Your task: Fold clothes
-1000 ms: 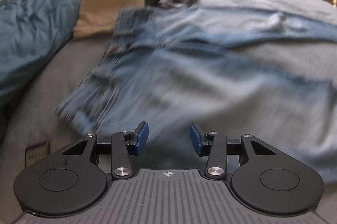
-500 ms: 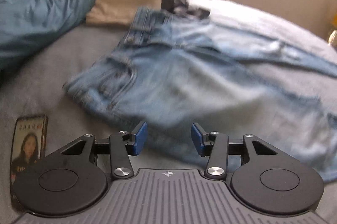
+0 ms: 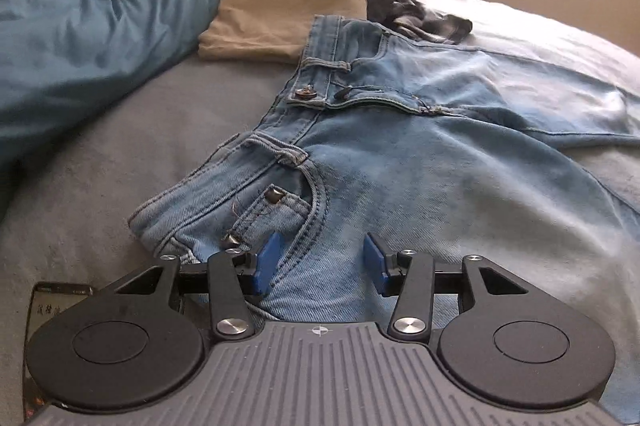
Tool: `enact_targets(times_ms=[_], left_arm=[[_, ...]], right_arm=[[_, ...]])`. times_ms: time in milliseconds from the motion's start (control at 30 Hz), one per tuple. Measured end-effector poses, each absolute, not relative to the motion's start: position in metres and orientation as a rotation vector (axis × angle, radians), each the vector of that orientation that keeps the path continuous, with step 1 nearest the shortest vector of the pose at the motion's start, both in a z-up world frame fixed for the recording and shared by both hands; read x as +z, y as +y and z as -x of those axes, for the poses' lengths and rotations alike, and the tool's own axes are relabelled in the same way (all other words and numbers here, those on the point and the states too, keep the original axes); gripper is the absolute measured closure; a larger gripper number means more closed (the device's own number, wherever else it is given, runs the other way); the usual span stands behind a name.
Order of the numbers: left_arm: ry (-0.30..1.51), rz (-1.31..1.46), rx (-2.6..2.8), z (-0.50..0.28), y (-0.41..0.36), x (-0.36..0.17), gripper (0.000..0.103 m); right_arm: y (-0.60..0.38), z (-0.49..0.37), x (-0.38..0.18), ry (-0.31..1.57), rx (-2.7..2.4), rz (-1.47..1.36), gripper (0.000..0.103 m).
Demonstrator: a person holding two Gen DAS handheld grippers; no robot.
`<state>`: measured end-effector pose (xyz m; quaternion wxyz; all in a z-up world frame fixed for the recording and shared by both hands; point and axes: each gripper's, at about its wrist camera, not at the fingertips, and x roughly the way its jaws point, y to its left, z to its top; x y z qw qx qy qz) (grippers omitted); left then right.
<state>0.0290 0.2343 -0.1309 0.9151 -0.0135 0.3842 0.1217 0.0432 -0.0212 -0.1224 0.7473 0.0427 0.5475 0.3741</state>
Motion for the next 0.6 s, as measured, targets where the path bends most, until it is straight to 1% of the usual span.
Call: enact_targets(times_ms=[33, 167, 267, 333, 400, 467, 533, 600], left_arm=[[0.791, 0.022, 0.261, -0.033, 0.236, -0.133, 0.056], [0.793, 0.024, 0.284, -0.041, 0.24, -0.137, 0.056], [0.792, 0.03, 0.285, -0.044, 0.241, -0.138, 0.056], [0.793, 0.035, 0.281, -0.045, 0.243, -0.139, 0.056], [0.792, 0.035, 0.278, -0.045, 0.243, -0.14, 0.056], [0.788, 0.02, 0.268, -0.045, 0.243, -0.14, 0.056], [0.782, 0.007, 0.255, -0.045, 0.244, -0.14, 0.056], [0.777, -0.001, 0.244, -0.045, 0.245, -0.142, 0.056]], right_arm=[[-0.023, -0.051, -0.119, 1.231, 0.818, -0.134, 0.078], [0.003, -0.077, -0.095, 1.049, 0.87, -0.066, 0.078], [0.034, -0.09, -0.098, 0.934, 0.917, -0.005, 0.078], [0.051, -0.093, -0.122, 0.98, 0.894, 0.111, 0.08], [0.054, -0.089, -0.137, 0.964, 0.891, 0.139, 0.08], [0.05, -0.089, -0.124, 0.975, 0.879, 0.115, 0.079], [0.037, -0.085, -0.11, 0.963, 0.916, 0.012, 0.079], [0.041, -0.076, -0.108, 0.94, 0.946, 0.028, 0.079]])
